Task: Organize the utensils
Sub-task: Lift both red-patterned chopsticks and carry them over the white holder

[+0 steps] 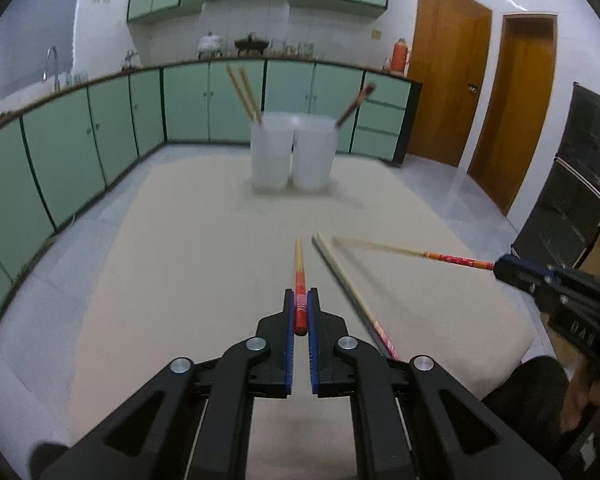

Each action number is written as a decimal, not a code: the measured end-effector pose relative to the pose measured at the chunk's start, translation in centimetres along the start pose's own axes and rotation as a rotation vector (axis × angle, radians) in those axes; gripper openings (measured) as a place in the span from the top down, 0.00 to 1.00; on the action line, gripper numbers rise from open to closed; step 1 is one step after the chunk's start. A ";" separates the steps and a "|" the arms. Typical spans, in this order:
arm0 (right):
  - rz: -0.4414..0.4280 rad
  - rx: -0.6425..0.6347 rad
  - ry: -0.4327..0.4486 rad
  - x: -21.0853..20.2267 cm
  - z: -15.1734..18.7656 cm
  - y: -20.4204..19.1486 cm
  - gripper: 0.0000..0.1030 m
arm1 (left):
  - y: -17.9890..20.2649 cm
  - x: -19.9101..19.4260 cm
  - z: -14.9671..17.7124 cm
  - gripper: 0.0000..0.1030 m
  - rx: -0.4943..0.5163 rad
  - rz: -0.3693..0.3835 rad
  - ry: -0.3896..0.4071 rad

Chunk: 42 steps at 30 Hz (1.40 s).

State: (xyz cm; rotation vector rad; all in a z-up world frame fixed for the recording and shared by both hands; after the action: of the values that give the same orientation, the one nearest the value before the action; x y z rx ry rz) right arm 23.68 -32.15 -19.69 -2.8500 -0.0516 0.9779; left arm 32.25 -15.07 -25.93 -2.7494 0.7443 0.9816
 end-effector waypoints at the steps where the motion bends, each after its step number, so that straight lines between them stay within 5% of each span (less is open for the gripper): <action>1: -0.006 -0.011 0.013 -0.3 -1.3 -0.2 0.95 | -0.2 -0.6 -1.1 0.94 0.011 -0.002 0.016; 13: -0.029 -0.160 0.012 2.7 -11.6 -2.2 0.95 | -2.9 -1.0 -9.0 0.94 0.045 0.036 0.042; 16: -0.034 -0.153 0.009 2.9 -11.3 -2.0 0.95 | -2.5 -1.0 -6.7 0.93 0.051 0.064 0.045; 19: -0.029 -0.147 0.026 2.3 -10.3 -1.5 0.95 | -1.3 -0.6 -1.4 0.74 0.114 0.076 0.023; 25: -0.036 -0.096 0.043 1.1 -8.6 -0.6 0.95 | -0.3 2.4 9.3 0.73 0.145 0.081 -0.175; 29: -0.036 -0.052 0.051 0.9 -7.9 0.0 0.95 | -0.5 3.6 11.7 0.72 0.113 0.047 -0.217; 34: -0.035 -0.043 0.046 0.8 -7.2 -0.1 0.95 | -1.0 3.3 11.0 0.56 0.091 0.017 -0.187; 39: -0.032 -0.032 0.039 1.0 -7.1 0.3 0.95 | -1.6 3.8 11.2 0.58 0.090 0.016 -0.203; 40: -0.033 -0.030 0.038 1.1 -7.1 0.3 0.95 | -1.6 3.8 11.2 0.63 0.093 0.015 -0.201; 42: -0.031 -0.027 0.037 1.2 -7.1 0.5 0.95 | -1.6 3.9 11.1 0.88 0.082 0.029 -0.202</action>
State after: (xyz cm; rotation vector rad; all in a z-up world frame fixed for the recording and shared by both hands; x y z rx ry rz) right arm 28.96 -33.35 -14.90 -2.8815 -0.1060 0.9251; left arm 29.41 -12.16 -37.08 -2.5291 0.7734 1.1842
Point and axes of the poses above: each gripper's, at about its wrist camera, not at the fingertips, and x roughly the way its jaws point, y to its right, z to its underside, the point moved 7 cm from there along x, roughly the way its jaws point, and after that the axes turned 3 degrees about x, right-handed, at the moved point
